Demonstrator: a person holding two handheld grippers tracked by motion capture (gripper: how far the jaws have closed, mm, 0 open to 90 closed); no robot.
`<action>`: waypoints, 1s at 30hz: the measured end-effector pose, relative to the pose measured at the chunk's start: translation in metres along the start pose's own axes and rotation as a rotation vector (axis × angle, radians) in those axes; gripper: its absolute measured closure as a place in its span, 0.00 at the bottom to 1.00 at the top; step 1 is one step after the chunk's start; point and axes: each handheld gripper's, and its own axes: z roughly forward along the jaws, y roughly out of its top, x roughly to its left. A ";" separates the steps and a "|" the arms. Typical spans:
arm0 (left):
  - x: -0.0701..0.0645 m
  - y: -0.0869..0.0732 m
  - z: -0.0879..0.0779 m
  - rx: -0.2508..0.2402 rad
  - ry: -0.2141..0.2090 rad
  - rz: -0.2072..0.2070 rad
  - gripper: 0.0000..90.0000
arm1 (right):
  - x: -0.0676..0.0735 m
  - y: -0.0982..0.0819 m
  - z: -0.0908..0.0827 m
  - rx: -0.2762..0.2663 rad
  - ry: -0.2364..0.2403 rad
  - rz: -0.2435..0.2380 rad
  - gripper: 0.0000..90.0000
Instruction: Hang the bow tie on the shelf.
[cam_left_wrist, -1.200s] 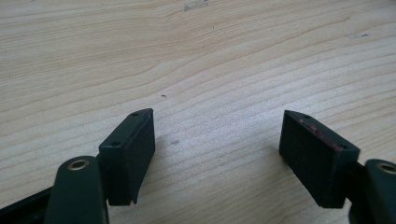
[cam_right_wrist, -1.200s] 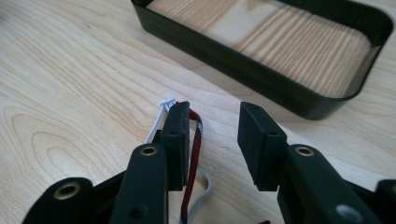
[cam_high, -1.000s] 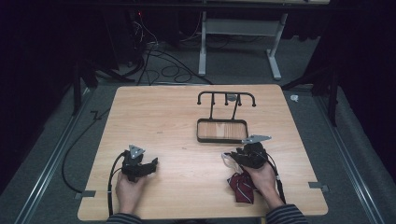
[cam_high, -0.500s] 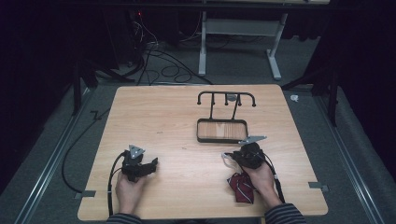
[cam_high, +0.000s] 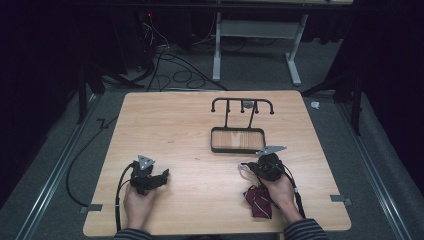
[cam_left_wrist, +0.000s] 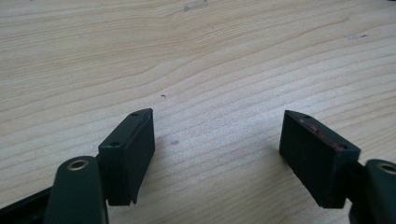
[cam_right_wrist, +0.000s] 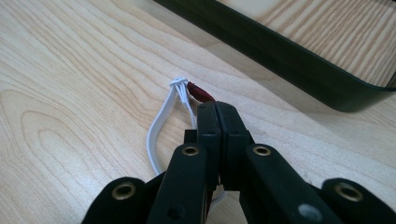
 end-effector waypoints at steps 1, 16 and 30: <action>0.000 0.000 0.000 0.000 0.000 0.000 0.30 | 0.000 0.000 0.000 -0.006 0.000 -0.004 1.00; 0.000 0.000 0.000 0.000 0.000 0.000 0.30 | 0.001 0.001 -0.014 -0.044 -0.011 -0.015 1.00; 0.000 0.000 0.000 0.001 -0.002 -0.001 0.30 | 0.004 0.008 -0.032 -0.091 -0.047 -0.043 1.00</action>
